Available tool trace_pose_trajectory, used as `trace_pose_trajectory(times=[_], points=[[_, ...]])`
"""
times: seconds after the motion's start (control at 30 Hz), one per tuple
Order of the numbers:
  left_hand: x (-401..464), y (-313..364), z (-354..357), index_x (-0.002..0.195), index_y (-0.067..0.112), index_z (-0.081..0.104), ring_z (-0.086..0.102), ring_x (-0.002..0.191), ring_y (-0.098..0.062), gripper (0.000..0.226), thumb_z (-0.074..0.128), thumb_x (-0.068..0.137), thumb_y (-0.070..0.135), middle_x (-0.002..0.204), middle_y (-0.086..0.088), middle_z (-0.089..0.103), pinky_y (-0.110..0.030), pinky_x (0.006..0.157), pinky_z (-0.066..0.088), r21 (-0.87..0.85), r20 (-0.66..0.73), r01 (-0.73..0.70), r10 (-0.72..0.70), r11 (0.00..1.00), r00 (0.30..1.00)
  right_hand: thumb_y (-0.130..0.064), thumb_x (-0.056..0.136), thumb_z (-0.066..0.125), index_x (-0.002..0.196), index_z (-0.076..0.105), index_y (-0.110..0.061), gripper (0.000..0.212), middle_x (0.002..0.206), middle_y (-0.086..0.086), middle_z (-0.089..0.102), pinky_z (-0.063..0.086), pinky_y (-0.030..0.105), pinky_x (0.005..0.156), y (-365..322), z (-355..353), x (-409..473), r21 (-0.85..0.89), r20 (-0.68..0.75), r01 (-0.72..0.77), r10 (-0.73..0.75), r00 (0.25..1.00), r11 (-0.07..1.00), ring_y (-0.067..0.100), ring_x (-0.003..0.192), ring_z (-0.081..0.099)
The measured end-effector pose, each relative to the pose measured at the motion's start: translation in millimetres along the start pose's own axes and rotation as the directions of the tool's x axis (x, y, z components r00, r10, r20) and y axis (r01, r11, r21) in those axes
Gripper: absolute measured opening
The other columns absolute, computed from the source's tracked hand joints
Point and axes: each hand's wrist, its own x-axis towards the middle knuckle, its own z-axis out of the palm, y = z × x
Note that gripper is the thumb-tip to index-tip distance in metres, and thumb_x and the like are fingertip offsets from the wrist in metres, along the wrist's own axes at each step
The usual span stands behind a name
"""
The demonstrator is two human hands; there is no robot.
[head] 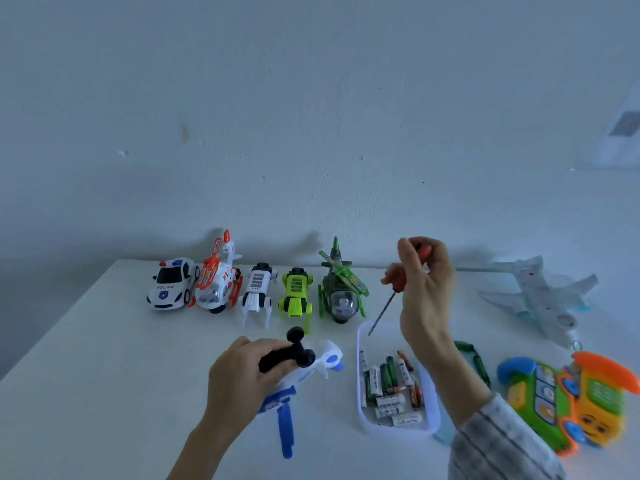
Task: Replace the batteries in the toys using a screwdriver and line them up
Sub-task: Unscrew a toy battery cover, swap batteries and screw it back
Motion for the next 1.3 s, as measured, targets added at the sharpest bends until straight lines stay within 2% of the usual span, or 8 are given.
trace_pose_trajectory(times=[0.2,0.4,0.5,0.6,0.73,0.93,1.07,1.3], points=[[25,56,-10,0.098,0.036,0.073,0.069,0.09,-0.009,0.035,0.084,0.066,0.042,0.094,0.009,0.075,-0.027,0.077,0.054,-0.617,0.047,0.109,-0.102,0.78,0.994,-0.008,0.091,0.057,0.075,0.054,-0.009,0.017,0.067,0.008,0.046,0.027,0.022,0.035,5,-62,38,-0.045,0.073,-0.343,0.345,0.936,0.938,0.015,0.042,0.036],[66,129,38,0.093,0.006,0.065,0.068,0.06,-0.024,0.015,0.064,0.078,0.008,0.075,-0.012,0.072,-0.027,0.045,0.052,-0.902,0.343,0.406,-0.321,0.151,0.883,-0.062,0.063,0.074,0.111,0.06,-0.003,0.078,0.098,0.016,0.071,0.028,0.02,0.032,26,-115,40,-0.107,0.432,-0.53,0.519,0.737,0.841,0.016,0.053,0.05],[86,150,74,0.089,0.003,0.062,0.065,0.047,-0.023,0.009,0.055,0.089,0.007,0.063,-0.011,0.069,-0.026,0.038,0.05,-0.871,0.461,0.491,-0.38,-0.019,0.802,-0.058,0.052,0.083,0.119,0.06,-0.012,0.085,0.082,0.013,0.064,0.027,0.02,0.035,27,-128,50,-0.229,0.606,-0.49,0.517,0.604,0.841,0.018,0.051,0.043],[106,163,102,0.086,0.001,0.066,0.056,0.038,-0.023,0.013,0.059,0.089,0.011,0.058,-0.013,0.064,-0.019,0.031,0.039,-0.781,0.576,0.624,-0.392,-0.004,0.718,-0.043,0.054,0.087,0.114,0.062,-0.013,0.071,0.089,0.034,0.057,0.033,0.033,0.054,36,-134,72,-0.322,0.561,-0.483,0.575,0.595,0.814,0.028,0.063,0.039],[136,170,121,0.083,0.007,0.069,0.06,0.067,-0.027,0.019,0.064,0.086,0.026,0.075,-0.013,0.07,-0.034,0.069,0.046,-0.68,0.638,0.722,-0.383,0.128,0.669,-0.037,0.055,0.077,0.089,0.057,-0.007,0.049,0.058,0.006,0.049,0.033,0.022,0.041,51,-132,108,-0.384,0.32,-0.608,0.717,0.619,0.695,0.016,0.041,0.039],[159,173,147,0.074,0.019,0.059,0.053,0.054,-0.012,0.035,0.051,0.095,0.046,0.051,0.002,0.063,-0.024,0.054,0.033,-0.509,0.672,0.8,-0.434,0.318,0.6,-0.025,0.075,0.072,0.075,0.05,-0.007,0.029,0.052,0.005,0.044,0.026,0.018,0.036,91,-115,151,-0.548,0.262,-0.574,0.777,0.573,0.608,0.014,0.035,0.036],[161,162,169,0.1,0.02,0.071,0.062,0.11,-0.021,0.04,0.053,0.091,0.054,0.107,-0.003,0.072,-0.03,0.09,0.043,-0.427,0.686,0.81,-0.439,0.403,0.58,-0.036,0.072,0.074,0.065,0.046,-0.011,0.038,0.047,0.005,0.037,0.019,0.017,0.037,118,-99,162,-0.606,0.246,-0.567,0.81,0.533,0.557,0.014,0.034,0.029],[152,150,176,0.104,0.02,0.07,0.065,0.102,-0.016,0.036,0.052,0.094,0.049,0.107,-0.003,0.073,-0.035,0.104,0.041,-0.446,0.653,0.791,-0.452,0.419,0.608,-0.036,0.073,0.079,0.063,0.049,-0.01,0.041,0.035,-0.004,0.038,0.024,0.014,0.034,131,-82,146,-0.502,0.24,-0.622,0.787,0.568,0.601,0.007,0.027,0.034]])
